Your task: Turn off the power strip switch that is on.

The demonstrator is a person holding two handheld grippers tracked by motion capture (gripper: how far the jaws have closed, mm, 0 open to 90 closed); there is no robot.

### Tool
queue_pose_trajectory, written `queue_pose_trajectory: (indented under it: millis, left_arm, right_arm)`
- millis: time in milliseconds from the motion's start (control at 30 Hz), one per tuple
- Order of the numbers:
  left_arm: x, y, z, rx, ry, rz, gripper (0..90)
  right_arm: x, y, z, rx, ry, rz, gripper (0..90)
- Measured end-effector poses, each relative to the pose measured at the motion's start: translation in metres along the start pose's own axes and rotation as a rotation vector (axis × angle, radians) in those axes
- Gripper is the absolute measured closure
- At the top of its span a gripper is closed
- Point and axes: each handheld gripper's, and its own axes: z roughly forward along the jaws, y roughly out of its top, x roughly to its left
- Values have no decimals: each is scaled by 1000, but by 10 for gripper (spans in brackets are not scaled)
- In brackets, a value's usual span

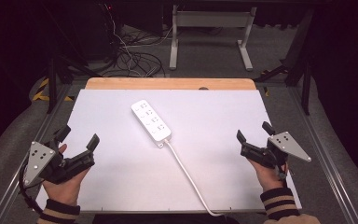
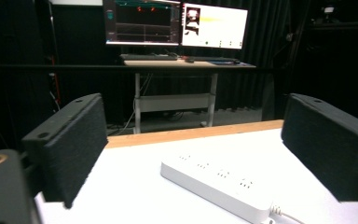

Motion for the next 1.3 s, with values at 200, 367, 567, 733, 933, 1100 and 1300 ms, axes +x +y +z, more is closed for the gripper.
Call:
queue_pose_trajectory:
  millis: [200, 367, 567, 733, 933, 1100, 1300]
  left_arm:
    - [1, -1, 1, 6, 30, 2, 61]
    - [2, -1, 1, 9, 41, -4, 59]
    - [3, -2, 2, 15, 42, -12, 59]
    - [3, -2, 2, 16, 39, -19, 59]
    - [3, -2, 3, 19, 38, -26, 59]
    - [4, -3, 5, 30, 35, -30, 59]
    - [4, -3, 6, 34, 33, -36, 60]
  right_arm:
    - [0, 0, 0, -2, 0, -3, 76]
    - [0, 0, 0, -3, -1, -3, 76]
    - [0, 0, 0, -3, 0, -2, 76]
    - [0, 0, -1, -4, 0, -4, 76]
    - [0, 0, -1, -5, -1, -2, 76]
    - [1, 0, -2, -4, -1, -7, 76]
    - [0, 0, -4, -1, -6, -5, 76]
